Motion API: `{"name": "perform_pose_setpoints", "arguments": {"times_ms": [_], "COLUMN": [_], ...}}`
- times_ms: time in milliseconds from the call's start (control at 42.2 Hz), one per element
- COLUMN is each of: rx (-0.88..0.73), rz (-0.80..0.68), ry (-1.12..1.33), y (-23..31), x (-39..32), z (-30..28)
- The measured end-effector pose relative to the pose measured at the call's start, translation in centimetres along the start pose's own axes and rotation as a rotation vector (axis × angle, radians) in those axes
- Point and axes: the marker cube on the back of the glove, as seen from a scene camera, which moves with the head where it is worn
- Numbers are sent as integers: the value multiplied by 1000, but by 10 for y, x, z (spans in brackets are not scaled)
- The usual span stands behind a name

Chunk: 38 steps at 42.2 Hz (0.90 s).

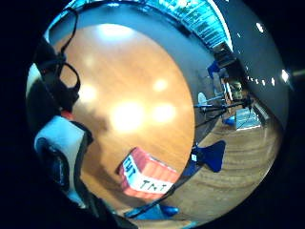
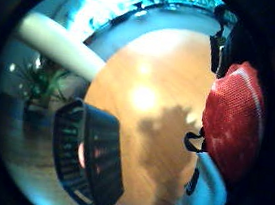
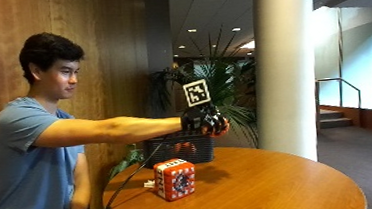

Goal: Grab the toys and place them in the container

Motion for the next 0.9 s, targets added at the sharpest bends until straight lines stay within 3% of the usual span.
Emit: {"name": "perform_pose_setpoints", "arguments": {"times_ms": [71,379,617,783,901], "rx": [31,95,88,128,121], "rz": [58,-37,72,-120,-122], "ry": [7,-96,-193,-124,-172], "y": [1,24,33,52,67], "x": [9,-10,-74,-141,-179], "z": [-29,-128,-178,-191,-186]}}
